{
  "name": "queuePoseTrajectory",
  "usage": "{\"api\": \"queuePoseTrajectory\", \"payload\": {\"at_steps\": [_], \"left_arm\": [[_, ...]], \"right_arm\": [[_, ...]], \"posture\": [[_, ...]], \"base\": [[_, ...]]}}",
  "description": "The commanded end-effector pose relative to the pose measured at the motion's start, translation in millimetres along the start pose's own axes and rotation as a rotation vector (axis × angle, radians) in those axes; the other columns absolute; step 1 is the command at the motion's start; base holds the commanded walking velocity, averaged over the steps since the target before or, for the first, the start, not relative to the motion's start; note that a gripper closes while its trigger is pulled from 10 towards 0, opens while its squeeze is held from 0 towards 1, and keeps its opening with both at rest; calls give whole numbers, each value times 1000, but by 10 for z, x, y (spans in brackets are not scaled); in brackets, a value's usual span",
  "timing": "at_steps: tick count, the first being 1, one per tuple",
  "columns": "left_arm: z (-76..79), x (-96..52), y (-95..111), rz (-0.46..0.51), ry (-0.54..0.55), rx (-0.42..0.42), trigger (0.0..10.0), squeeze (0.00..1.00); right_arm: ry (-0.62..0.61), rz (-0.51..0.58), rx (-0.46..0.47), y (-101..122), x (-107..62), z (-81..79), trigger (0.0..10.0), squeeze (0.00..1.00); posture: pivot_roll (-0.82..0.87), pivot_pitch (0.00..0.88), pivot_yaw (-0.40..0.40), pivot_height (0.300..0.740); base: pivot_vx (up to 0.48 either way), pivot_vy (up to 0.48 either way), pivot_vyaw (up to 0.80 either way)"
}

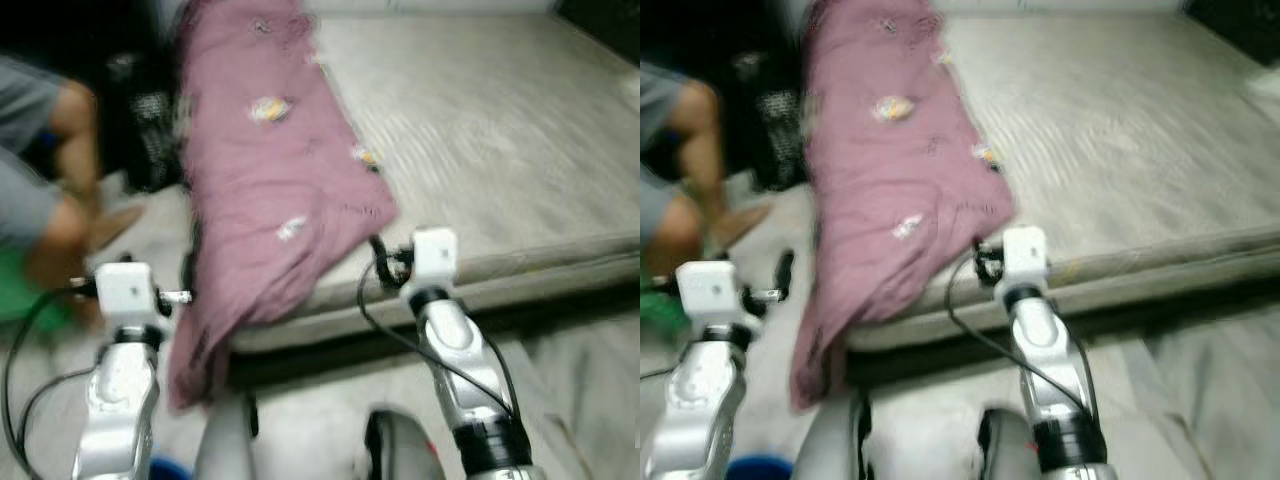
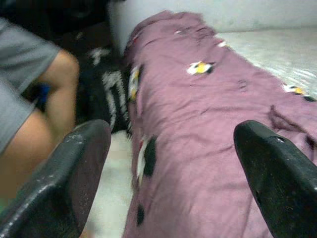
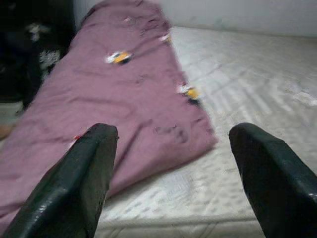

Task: Clean up the room

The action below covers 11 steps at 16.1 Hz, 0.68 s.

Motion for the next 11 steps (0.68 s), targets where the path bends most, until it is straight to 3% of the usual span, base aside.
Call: {"api": "queuePoseTrajectory", "payload": {"at_steps": [1, 11], "left_arm": [[104, -5, 9, 3, -32, -20, 10000, 0], [86, 35, 18, 4, -26, -23, 10000, 0]], "right_arm": [[-41, -33, -4, -87, -52, 146, 10000, 0], [-49, -34, -11, -79, -63, 157, 10000, 0]], "posture": [[19, 67, -26, 616], [20, 71, -32, 616]], "base": [[319, 0, 0], [326, 0, 0]]}}
Point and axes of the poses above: a point about 5 cm out from each wrist's last joint towards the gripper, its own x axis pointing out of the wrist towards the gripper, its own y axis along the axis of the wrist's last joint, z = x × y, the point moved 3 cm from there along x, pointing out of the wrist towards the gripper, and after that the axes turned 3 degrees about x, right-handed, at the moved point
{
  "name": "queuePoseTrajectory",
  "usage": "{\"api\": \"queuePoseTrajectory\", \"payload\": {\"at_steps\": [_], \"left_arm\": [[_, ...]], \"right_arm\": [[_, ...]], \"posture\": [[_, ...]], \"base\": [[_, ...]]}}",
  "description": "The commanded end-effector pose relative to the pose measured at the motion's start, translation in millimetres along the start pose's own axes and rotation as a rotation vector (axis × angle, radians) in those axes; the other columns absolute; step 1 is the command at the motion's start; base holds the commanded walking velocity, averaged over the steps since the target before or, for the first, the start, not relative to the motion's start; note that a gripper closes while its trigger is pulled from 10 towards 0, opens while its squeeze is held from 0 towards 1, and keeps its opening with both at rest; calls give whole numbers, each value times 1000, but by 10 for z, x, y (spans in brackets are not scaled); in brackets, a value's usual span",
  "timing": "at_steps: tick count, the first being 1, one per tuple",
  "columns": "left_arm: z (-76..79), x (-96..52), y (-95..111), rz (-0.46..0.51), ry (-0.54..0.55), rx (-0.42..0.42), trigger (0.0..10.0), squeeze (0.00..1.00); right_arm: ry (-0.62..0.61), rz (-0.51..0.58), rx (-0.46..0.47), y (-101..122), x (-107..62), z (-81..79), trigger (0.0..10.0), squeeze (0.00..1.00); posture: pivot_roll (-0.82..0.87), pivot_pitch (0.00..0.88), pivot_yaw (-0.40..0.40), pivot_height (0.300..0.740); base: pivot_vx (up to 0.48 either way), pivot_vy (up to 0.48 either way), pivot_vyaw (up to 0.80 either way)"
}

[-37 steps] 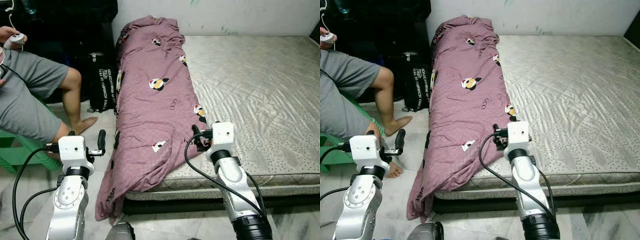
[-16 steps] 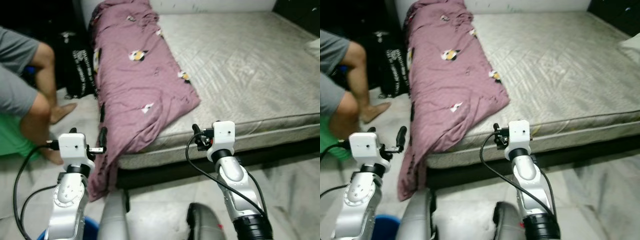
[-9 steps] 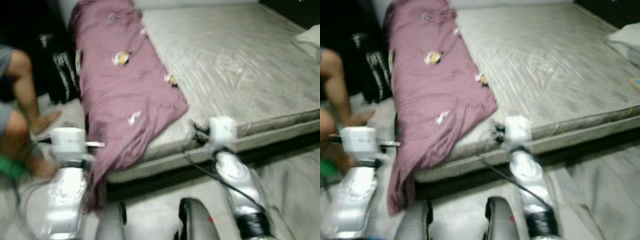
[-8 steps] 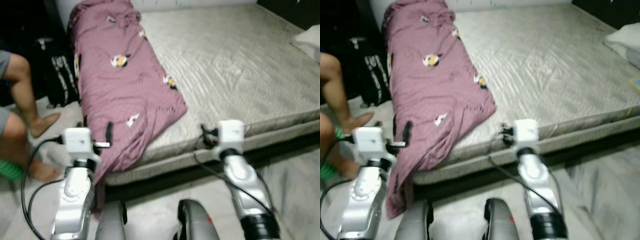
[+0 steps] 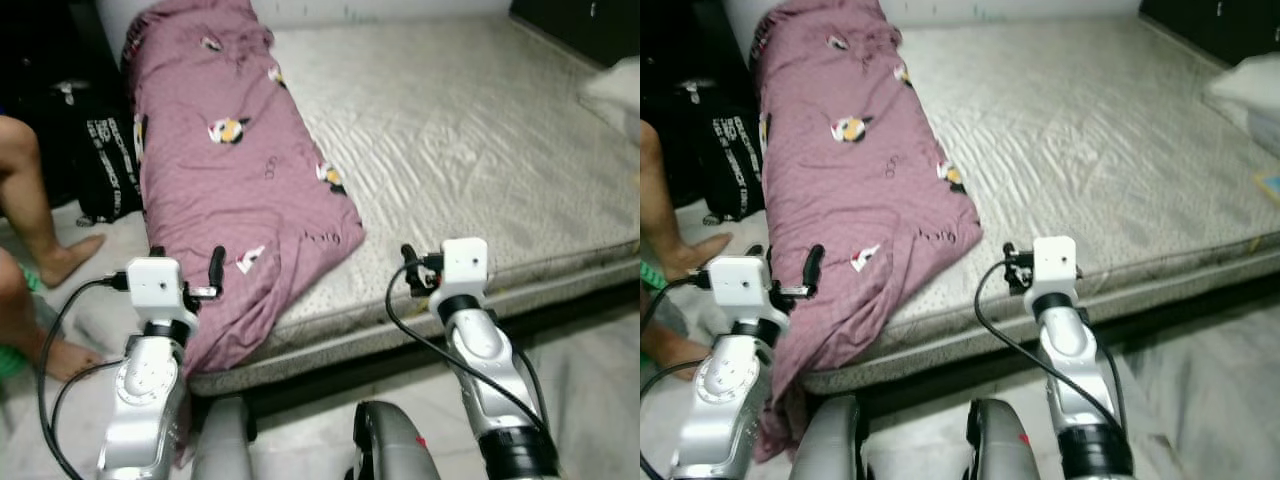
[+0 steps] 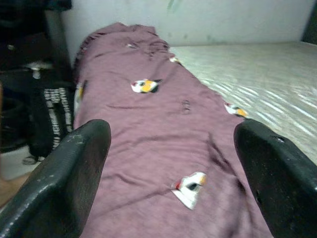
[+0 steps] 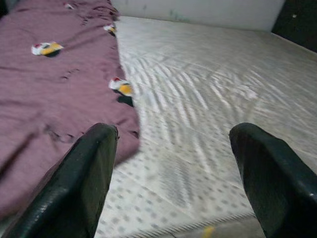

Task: Clean up the room

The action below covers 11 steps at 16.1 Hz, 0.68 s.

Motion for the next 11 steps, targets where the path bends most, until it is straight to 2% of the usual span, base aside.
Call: {"api": "queuePoseTrajectory", "payload": {"at_steps": [1, 2, 5, 6, 7, 9, 11], "left_arm": [[-75, 19, 10, -6, 34, -9, 10000, 0], [-127, 50, 36, -5, 76, -36, 10000, 0], [-266, 113, 8, -25, 143, -44, 10000, 0], [-342, 166, 4, -25, 165, -34, 10000, 0], [-396, 236, -27, -40, 183, -31, 10000, 0], [-413, 272, -59, -60, 202, -37, 10000, 0], [-397, 304, -210, -123, 224, -54, 10000, 0]], "right_arm": [[15, 6, 4, 28, 6, -60, 10000, 0], [10, 8, 8, 43, 0, -43, 10000, 0], [2, 18, 11, 90, -43, 9, 10000, 0], [-3, 19, 9, 118, -100, 64, 10000, 0], [-2, 12, 9, 130, -188, 141, 10000, 0], [-17, 1, -14, 135, -288, 239, 10000, 0], [-32, -18, -28, 143, -460, 390, 10000, 0]], "posture": [[19, 71, -32, 616], [20, 73, -33, 616], [13, 83, -42, 616], [-4, 104, -53, 616], [-17, 122, -59, 596], [-44, 161, -65, 576], [-77, 197, -63, 551]], "base": [[0, 0, 0], [0, 0, 0], [0, 0, 0], [0, 0, 0], [0, 0, 0], [0, 0, 0], [0, 0, 0]]}}
Point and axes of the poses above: a point about 5 cm out from each wrist's last joint towards the gripper, its own x axis pointing out of the wrist towards the gripper, its own y axis along the axis of the wrist's last joint, z = x × y, the point moved 3 cm from there along x, pointing out of the wrist towards the gripper, and after that the axes turned 3 degrees about x, right-handed, at the moved point
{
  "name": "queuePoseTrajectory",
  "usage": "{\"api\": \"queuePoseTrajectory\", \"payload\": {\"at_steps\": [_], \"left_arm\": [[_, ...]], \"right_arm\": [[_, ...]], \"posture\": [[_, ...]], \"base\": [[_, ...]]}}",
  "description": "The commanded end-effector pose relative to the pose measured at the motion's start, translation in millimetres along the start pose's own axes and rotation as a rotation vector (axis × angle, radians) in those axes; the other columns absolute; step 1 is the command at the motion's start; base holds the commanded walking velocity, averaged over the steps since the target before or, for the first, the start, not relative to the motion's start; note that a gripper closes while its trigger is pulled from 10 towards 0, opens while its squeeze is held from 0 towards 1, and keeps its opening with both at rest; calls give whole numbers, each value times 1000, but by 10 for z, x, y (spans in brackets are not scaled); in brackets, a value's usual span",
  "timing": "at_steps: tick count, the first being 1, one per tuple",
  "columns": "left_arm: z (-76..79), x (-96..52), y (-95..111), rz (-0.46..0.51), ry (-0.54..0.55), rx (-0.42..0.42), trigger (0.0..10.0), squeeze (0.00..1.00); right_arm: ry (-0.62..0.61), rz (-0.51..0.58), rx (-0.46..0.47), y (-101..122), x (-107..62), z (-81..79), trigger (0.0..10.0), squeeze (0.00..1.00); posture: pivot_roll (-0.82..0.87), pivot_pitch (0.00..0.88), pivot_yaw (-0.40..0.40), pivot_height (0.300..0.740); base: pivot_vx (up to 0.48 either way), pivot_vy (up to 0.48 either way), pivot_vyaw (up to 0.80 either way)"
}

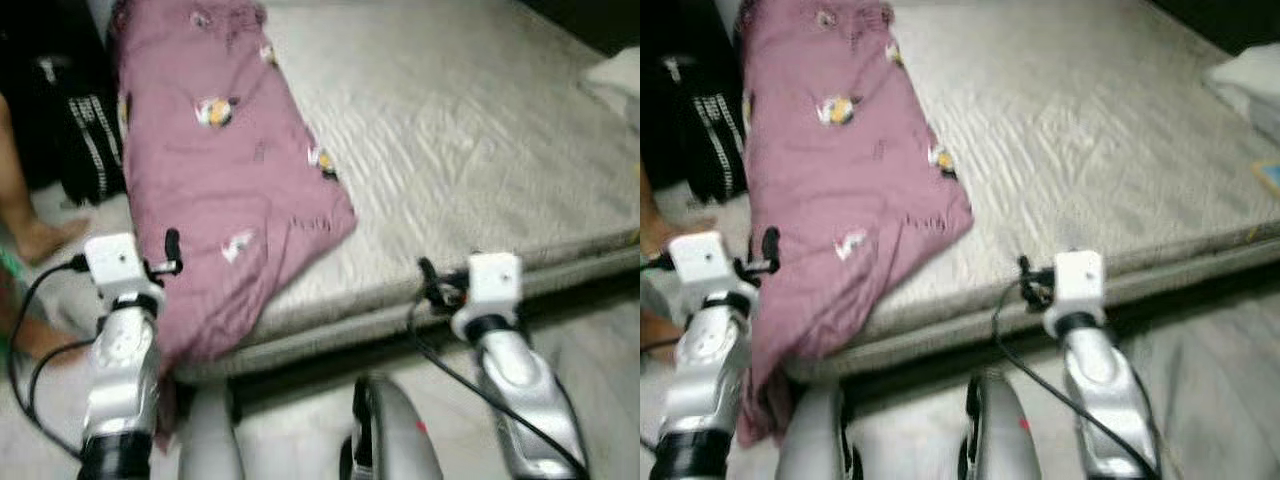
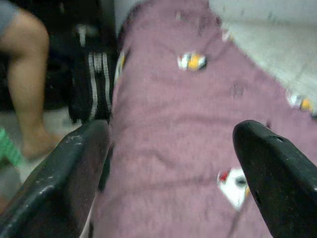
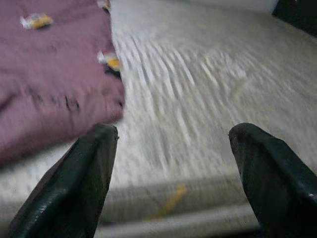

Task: Clean up the room

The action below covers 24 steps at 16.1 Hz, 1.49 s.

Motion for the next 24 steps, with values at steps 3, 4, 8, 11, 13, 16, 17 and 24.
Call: {"api": "queuePoseTrajectory", "payload": {"at_steps": [3, 4, 8, 11, 13, 16, 17, 24], "left_arm": [[40, 68, -162, -68, 26, -12, 10000, 0], [76, 113, -151, -69, 29, -17, 10000, 0], [225, 388, -101, -87, 10, -50, 10000, 0], [448, 444, -174, -142, -79, 12, 10000, 0], [686, 403, -325, -225, -184, 22, 10000, 0], [1120, 239, -555, -349, -384, 112, 10000, 0], [1312, 160, -565, -338, -490, 179, 10000, 0], [1855, -353, -592, -152, -893, 474, 10000, 0]], "right_arm": [[-29, -41, -32, 17, -205, 212, 10000, 0], [-31, -53, -39, 19, -260, 248, 10000, 0], [-32, -78, -45, 51, -404, 290, 10000, 0], [-36, -97, -58, 47, -439, 323, 10000, 0], [-37, -103, -59, 41, -427, 325, 10000, 0], [-37, -105, -55, 45, -414, 291, 10000, 0], [-36, -104, -54, 41, -401, 278, 10000, 0], [-28, -94, -53, 38, -288, 251, 10000, 0]], "posture": [[-109, 228, -68, 546], [-120, 237, -71, 546], [-173, 263, -88, 526], [-183, 263, -90, 496], [-188, 256, -87, 496], [-197, 245, -82, 496], [-197, 239, -80, 496], [-177, 214, -78, 496]], "base": [[0, 0, 0], [0, 0, 0], [0, 0, 0], [0, 0, 0], [0, 0, 0], [0, 0, 0], [0, 0, 0], [0, 0, 0]]}}
Point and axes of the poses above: a point about 5 cm out from each wrist's last joint towards the gripper, its own x axis pointing out of the wrist towards the gripper, its own y axis along the axis of the wrist's last joint, z = x × y, the point moved 3 cm from there along x, pointing out of the wrist towards the gripper, and after that the axes turned 3 degrees about x, right-handed, at the moved point
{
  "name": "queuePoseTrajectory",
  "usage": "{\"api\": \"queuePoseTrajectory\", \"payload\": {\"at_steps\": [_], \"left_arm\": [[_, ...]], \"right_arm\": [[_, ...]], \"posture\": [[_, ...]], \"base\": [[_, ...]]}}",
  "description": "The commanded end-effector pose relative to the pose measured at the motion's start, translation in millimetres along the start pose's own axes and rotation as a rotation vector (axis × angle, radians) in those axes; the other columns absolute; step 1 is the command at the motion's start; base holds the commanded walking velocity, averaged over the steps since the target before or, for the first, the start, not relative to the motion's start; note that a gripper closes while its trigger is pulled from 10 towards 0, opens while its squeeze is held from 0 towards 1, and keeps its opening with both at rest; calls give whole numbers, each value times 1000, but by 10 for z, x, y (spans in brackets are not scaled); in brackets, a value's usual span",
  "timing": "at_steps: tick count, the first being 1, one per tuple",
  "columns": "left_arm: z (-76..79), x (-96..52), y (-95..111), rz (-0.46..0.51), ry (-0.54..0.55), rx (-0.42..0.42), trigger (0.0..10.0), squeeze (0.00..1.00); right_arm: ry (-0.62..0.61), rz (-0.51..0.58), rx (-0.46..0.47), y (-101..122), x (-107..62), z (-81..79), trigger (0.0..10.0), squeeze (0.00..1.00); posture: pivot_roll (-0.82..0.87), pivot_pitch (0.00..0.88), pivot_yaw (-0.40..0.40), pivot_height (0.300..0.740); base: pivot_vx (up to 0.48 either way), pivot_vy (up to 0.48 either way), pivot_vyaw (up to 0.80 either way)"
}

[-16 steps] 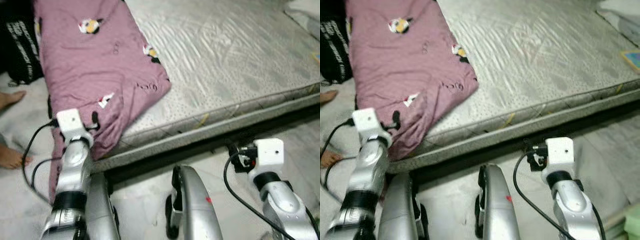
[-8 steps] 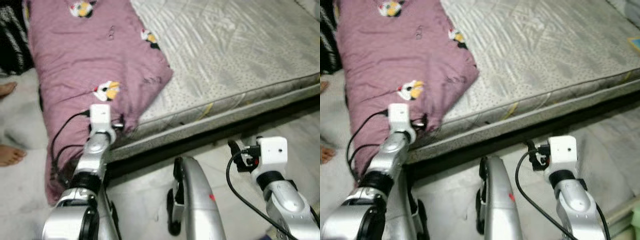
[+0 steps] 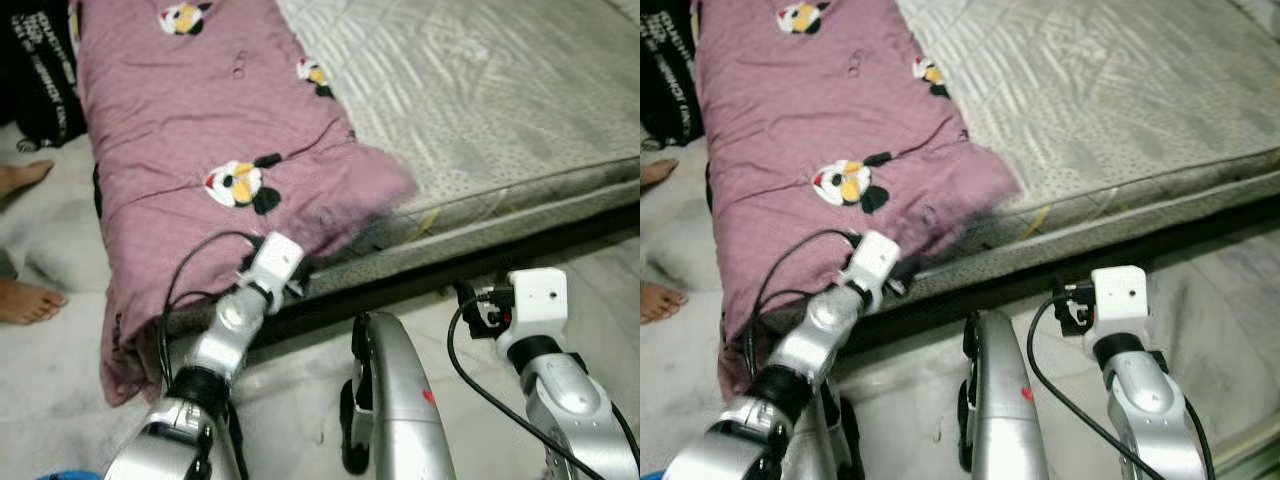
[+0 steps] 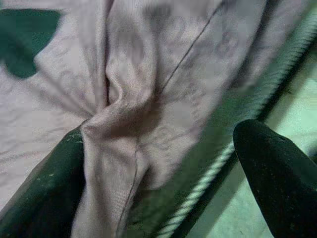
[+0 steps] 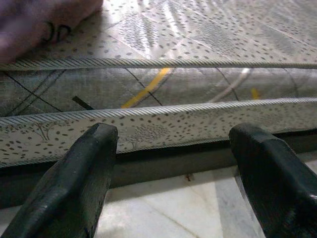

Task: Clean up the room

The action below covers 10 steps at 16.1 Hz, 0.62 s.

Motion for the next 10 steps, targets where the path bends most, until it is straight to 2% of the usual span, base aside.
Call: {"api": "queuePoseTrajectory", "payload": {"at_steps": [1, 2, 3, 5, 6, 8, 9, 10], "left_arm": [[387, -21, -30, 2, -162, 35, 10000, 0], [355, -31, 52, 58, -142, 48, 10000, 0], [192, -27, 218, 150, -54, 56, 10000, 0], [-26, -30, 386, 227, 51, 46, 10000, 0], [-292, -64, 564, 309, 173, 22, 10000, 0], [-603, -122, 696, 378, 316, -31, 10000, 0], [-769, -134, 704, 378, 397, -77, 10000, 0], [-856, -126, 660, 348, 444, -125, 10000, 0]], "right_arm": [[-9, -15, 2, -48, -2, 5, 10000, 0], [-9, -15, 3, -55, 8, -1, 10000, 0], [-13, -13, 4, -61, 13, -2, 10000, 0], [-17, -10, 4, -62, 14, -2, 10000, 0], [-21, -8, 4, -65, 14, -1, 10000, 0], [-24, -6, 5, -68, -6, -4, 10000, 0], [-26, -6, 5, -69, -21, 1, 10000, 0], [-29, -6, 4, -70, -38, 9, 10000, 0]], "posture": [[-177, 213, -77, 496], [-176, 210, -72, 496], [-177, 208, -70, 496], [-176, 207, -65, 496], [-174, 206, -65, 496], [-175, 211, -61, 496], [-178, 214, -61, 496], [-183, 218, -61, 496]], "base": [[0, 0, 0], [0, 0, 0], [0, 0, 0], [0, 0, 0], [0, 0, 0], [0, 0, 0], [0, 0, 0], [0, 0, 0]]}}
Point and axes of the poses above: a point about 5 cm out from each wrist's last joint towards the gripper, its own x axis pointing out of the wrist towards the gripper, its own y axis along the axis of the wrist's last joint, z = x × y, the point moved 3 cm from there along x, pointing out of the wrist towards the gripper, and after that the axes turned 3 degrees about x, right-handed, at the moved point
